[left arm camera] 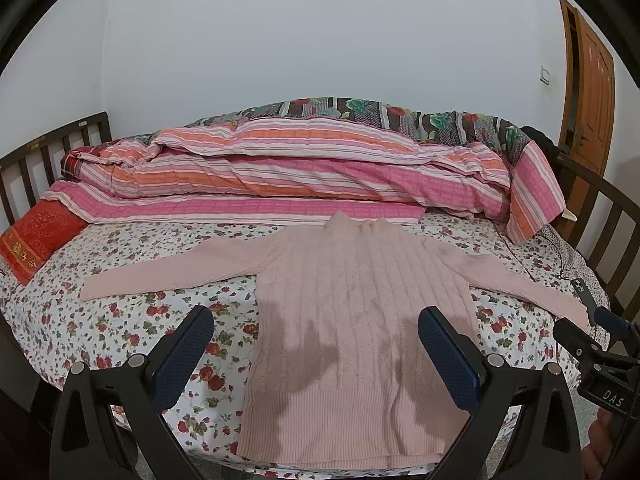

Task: Fold small clothes

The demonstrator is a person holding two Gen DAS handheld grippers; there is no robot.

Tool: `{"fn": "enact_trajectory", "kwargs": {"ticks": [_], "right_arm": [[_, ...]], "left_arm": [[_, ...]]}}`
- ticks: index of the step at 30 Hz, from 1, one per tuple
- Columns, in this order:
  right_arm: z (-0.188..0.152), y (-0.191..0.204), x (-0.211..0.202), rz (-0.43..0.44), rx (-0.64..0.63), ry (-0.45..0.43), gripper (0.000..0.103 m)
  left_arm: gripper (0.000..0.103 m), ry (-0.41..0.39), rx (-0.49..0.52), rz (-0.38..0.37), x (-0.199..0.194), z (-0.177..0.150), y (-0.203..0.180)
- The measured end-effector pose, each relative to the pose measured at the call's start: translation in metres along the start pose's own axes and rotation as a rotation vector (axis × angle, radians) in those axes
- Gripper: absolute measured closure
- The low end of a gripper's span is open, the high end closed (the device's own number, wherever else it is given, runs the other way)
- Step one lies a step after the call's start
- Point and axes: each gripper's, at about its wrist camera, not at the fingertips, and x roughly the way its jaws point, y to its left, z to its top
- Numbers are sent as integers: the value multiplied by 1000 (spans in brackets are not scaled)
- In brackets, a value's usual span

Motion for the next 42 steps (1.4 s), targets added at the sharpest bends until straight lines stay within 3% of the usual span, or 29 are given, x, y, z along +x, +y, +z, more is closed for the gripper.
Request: {"fn": "enact_trajectory", "kwargs": {"ticks": [42], "right_arm": [[-1,3,-1,2,2,0,2]], "left_arm": [[0,-3,1,-4,-2,0,0]]}}
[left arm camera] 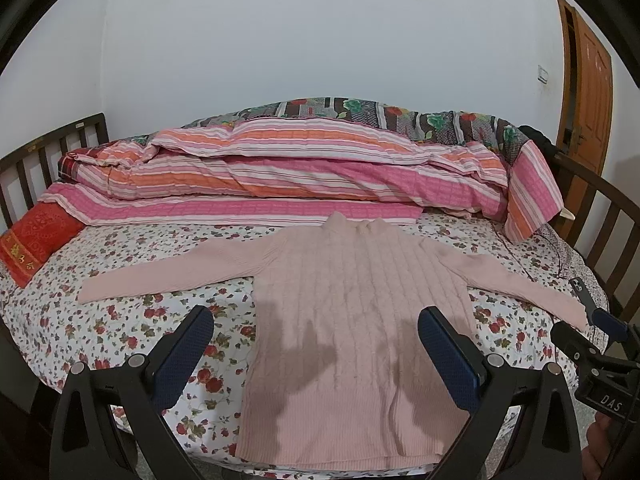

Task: Fold small clothes

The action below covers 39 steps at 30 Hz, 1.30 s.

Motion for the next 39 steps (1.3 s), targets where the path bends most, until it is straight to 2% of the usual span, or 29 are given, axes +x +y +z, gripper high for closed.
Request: {"fn": "enact_trajectory", "kwargs": {"ticks": [3,8,14,20,23,27,30,35,37,39], "right_arm": [[0,1,0,-1,-1,0,2],[-1,1,1,-4,0,1,2],[0,4,7,-1,0,9,2],[-4,12,32,-30,-19,49,1],[-9,14,49,-94,6,73,1],[-16,19,81,-84,-39,105,1],[-23,23,103,-84,-81,99,1],[-32,25,139,-119,-66,90,1],[-31,29,150,-89,-70,108,1],[-27,31,157,-16,-40,110,2]], "left_arm": [[0,-4,1,11,0,2,-1],[0,0,-17,-29,1,2,4],[0,-1,-22,-25,8,2,14],[0,8,-79,-88,32,-10,37],[0,39,-113,-106,55,-22,57],[2,83,-191,-72,94,-43,101],[6,62,-246,-27,114,-59,137],[9,107,-331,-3,147,-73,189],[12,111,-378,11,155,-76,214],[12,100,-413,12,159,-77,235]]}}
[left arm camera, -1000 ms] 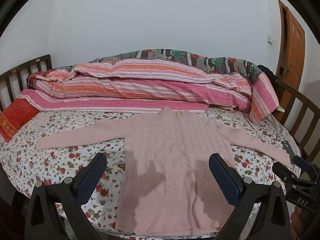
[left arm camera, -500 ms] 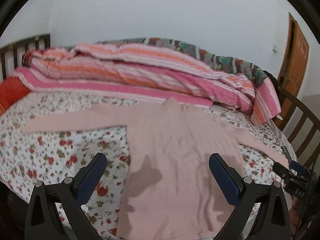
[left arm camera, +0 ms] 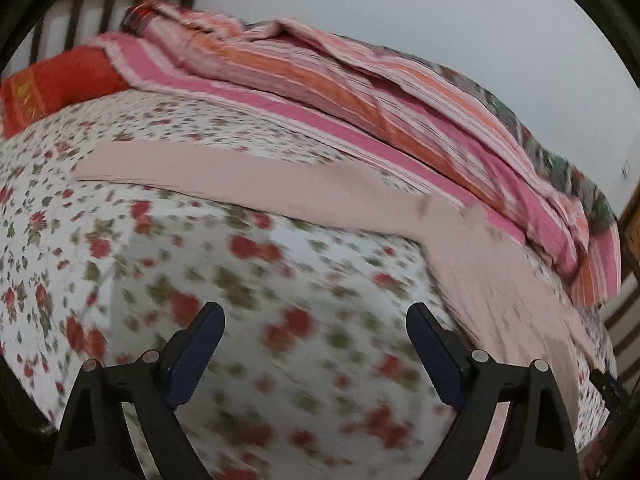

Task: Fold small clothes
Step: 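Grasp the sweater sleeve with the left gripper and fold it across the body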

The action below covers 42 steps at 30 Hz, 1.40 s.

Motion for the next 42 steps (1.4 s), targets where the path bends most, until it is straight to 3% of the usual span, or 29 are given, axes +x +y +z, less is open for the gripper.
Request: {"fn": "enact_trajectory", "kwargs": {"ticks": [6,12,16,20,23,25,27,30,34,42], "right_arm": [[18,15,11,99,46,24,8],[28,32,20,48,-2,11,9],[29,27,22,-12,-14,-9,12],[34,15,30,38,27,43,18],[36,9,35,40,22,73,28],[36,2,37,37,21,83,32],[35,-7,38,42,37,88,36],[34,-20,39,53,65,97,36],[33,-35,44,70,105,106,36],[29,-71,44,43,138,91,36]], "left_arm": [[13,-25,-148,41,13,24,52],[35,-68,-294,41,26,49,107],[38,-82,-410,17,39,66,135],[39,-110,-457,80,47,82,145],[63,-130,-454,153,51,94,146],[92,-102,-433,198,58,100,148],[95,-84,-404,221,63,105,147],[96,-115,-363,224,50,112,127],[96,-162,-191,175,34,126,60],[96,-151,86,-29,31,136,-117]]}}
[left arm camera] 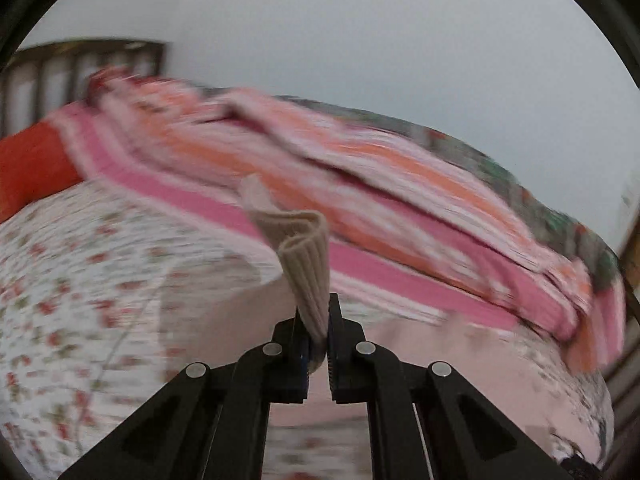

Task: Fold small clothes
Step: 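Grasp the sweater sleeve with the left gripper and fold it across the body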

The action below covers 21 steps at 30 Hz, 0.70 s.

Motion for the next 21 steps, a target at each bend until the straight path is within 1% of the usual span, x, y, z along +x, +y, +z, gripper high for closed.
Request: {"fn": "enact_trajectory", "kwargs": {"ticks": [4,5,8,10,12,15,16,17,18,19,20,21], "right_arm": [[-3,-32,-5,-18,60,-20,36],[-5,-40,-7,-20,75,-25,36],[-11,-64,-10,-28,109,-19,36],[-15,-77,-13,-43,123,-19,36],[-19,-88,-16,-55,133,-20,36],[-26,-104,-20,-63,171,-24,36],[-28,-109,-19,-55,186,-20,36],[-28,-111,-18,-49,192,-17,36],[-29,-113,-17,-39,197,-13,36],[-30,-114,-16,-24,201,-14,36],[-30,-114,-15,-5,201,-15,36],[-29,-111,-12,12,195,-15,36]], "left_arm": [[96,24,112,-97,10,-12,-100],[96,32,126,-116,13,-18,-118],[96,94,189,-210,32,-54,-194],[96,143,248,-255,41,-85,-239],[96,200,303,-290,52,-116,-277],[95,294,350,-328,70,-159,-310],[93,341,356,-338,77,-173,-318],[90,369,360,-337,82,-180,-319],[77,429,364,-334,88,-191,-323],[67,475,357,-342,90,-196,-320],[65,491,347,-359,92,-197,-317],[63,481,329,-388,85,-195,-310]]}}
